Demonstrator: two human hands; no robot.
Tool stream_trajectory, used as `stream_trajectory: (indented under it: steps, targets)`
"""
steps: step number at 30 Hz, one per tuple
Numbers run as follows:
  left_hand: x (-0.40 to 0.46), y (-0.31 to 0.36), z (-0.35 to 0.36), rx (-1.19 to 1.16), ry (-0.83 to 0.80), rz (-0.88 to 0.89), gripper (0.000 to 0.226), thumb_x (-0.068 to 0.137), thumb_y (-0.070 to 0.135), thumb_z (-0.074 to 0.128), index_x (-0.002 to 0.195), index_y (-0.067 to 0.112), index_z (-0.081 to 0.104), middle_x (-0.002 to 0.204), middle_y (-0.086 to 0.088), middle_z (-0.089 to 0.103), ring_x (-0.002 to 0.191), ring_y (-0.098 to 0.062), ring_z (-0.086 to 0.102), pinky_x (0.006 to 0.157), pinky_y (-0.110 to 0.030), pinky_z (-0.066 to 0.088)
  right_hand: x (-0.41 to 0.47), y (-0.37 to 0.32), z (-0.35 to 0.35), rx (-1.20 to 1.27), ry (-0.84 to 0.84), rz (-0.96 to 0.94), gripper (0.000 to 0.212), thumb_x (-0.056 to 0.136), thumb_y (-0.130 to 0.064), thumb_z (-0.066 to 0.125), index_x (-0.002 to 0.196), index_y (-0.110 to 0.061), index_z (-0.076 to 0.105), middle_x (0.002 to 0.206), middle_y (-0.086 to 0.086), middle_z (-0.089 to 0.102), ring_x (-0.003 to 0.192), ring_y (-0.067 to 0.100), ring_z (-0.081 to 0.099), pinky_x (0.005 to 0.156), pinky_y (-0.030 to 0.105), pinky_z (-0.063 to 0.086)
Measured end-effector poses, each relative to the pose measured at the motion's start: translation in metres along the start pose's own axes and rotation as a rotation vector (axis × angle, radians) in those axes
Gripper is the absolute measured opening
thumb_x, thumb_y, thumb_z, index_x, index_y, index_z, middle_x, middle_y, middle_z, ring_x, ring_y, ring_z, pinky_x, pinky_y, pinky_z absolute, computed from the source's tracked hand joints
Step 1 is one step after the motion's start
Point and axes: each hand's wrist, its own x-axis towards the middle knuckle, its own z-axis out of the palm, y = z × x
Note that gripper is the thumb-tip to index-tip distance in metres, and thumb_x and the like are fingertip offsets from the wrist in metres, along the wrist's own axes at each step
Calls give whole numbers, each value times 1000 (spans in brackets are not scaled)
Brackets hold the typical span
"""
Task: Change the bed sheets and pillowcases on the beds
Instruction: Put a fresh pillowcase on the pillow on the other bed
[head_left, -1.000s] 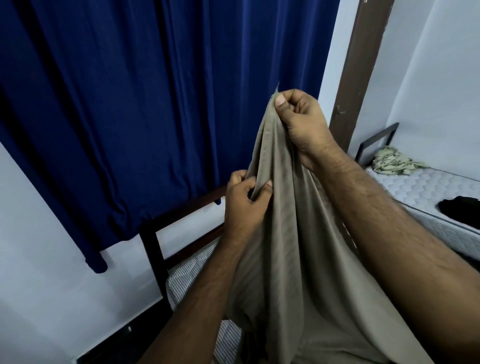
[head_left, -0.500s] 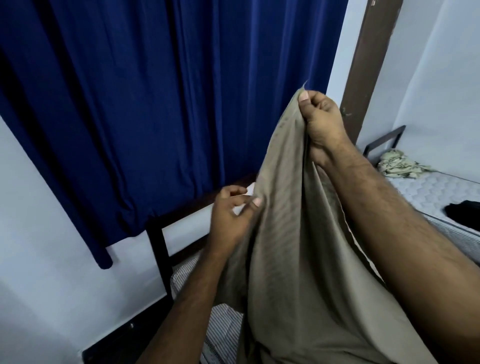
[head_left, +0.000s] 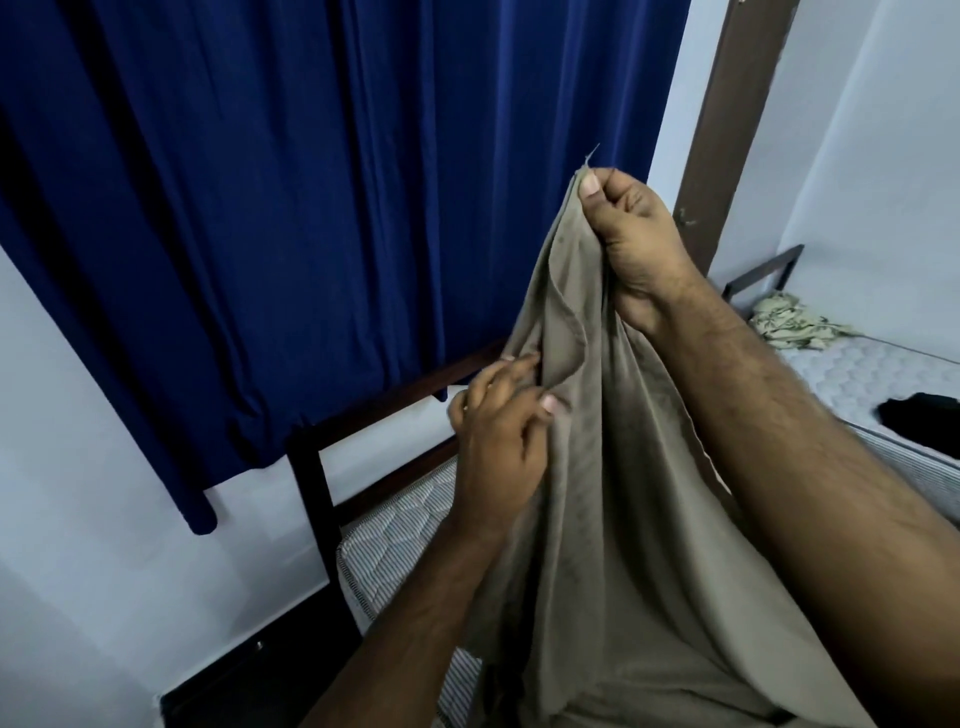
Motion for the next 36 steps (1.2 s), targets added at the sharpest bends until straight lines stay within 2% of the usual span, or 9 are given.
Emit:
stream_trajectory:
  steps: [3, 5, 7, 10, 13, 17, 23, 29, 36]
  targets:
    - [1, -7, 0, -165, 102, -219, 26, 101, 28, 47, 110, 20, 71, 120, 29, 50, 126, 16, 33, 106, -31, 25, -3, -4, -2, 5, -48, -6, 15, 103, -22, 54, 96, -11, 62, 78, 0, 61, 72, 12, 58, 77, 33, 53]
    - [0, -8, 0, -264, 160, -330, 27, 99, 37, 44, 106, 25, 68, 121, 16, 53, 117, -4, 46, 107, -24, 29, -4, -7, -2, 10, -62, -12, 14, 104, -21, 54, 97, -11, 61, 78, 0, 61, 72, 12, 57, 78, 32, 52]
    - [-1, -8, 3, -315, 204, -408, 26, 97, 44, 42, 111, 33, 61, 127, 5, 58, 118, -19, 50, 111, -40, 36, -5, -9, 0, 22, -66, -12, 14, 104, -20, 54, 97, -11, 61, 77, -1, 60, 71, 11, 56, 76, 30, 52]
    - [-2, -18, 8, -323, 211, -517, 41, 99, 43, 43, 122, 19, 66, 136, 0, 60, 123, -13, 40, 112, -45, 33, -6, -8, 1, 44, -91, -5, 14, 104, -20, 54, 95, -12, 61, 78, 0, 60, 71, 11, 56, 75, 29, 52]
    - [1, -32, 7, -471, 167, -489, 31, 102, 39, 45, 96, 17, 66, 94, 5, 68, 92, -19, 58, 91, -50, 51, -8, -6, 1, 59, -116, 8, 15, 103, -21, 55, 93, -13, 62, 79, 1, 58, 70, 11, 54, 73, 28, 52]
    - [5, -27, -4, -636, 128, -502, 28, 106, 24, 48, 84, 27, 64, 82, 13, 65, 79, -8, 58, 78, -32, 47, -9, -3, 1, 64, -129, 12, 14, 103, -21, 56, 93, -13, 62, 79, 1, 58, 70, 11, 54, 73, 28, 52]
    - [1, -51, -22, -418, 208, -508, 23, 96, 36, 65, 105, 20, 78, 98, 6, 76, 93, -13, 71, 90, -43, 57, -7, 3, -7, -90, -51, -46, 14, 103, -22, 57, 93, -13, 61, 78, -1, 61, 71, 9, 56, 73, 26, 52]
    - [16, -51, -63, -159, 306, -306, 13, 91, 11, 73, 103, 13, 77, 95, 8, 71, 90, -2, 66, 85, -15, 52, -1, 26, -14, -415, 318, -131, 14, 103, -29, 55, 94, -20, 63, 84, -9, 66, 77, 0, 60, 75, 18, 51]
    - [7, -43, -62, -49, 365, -328, 4, 94, 10, 69, 91, 14, 70, 100, 3, 55, 84, -3, 58, 76, -12, 48, 5, 40, -18, -409, 502, -145, 17, 103, -30, 53, 100, -16, 61, 88, -12, 65, 79, -6, 58, 78, 15, 49]
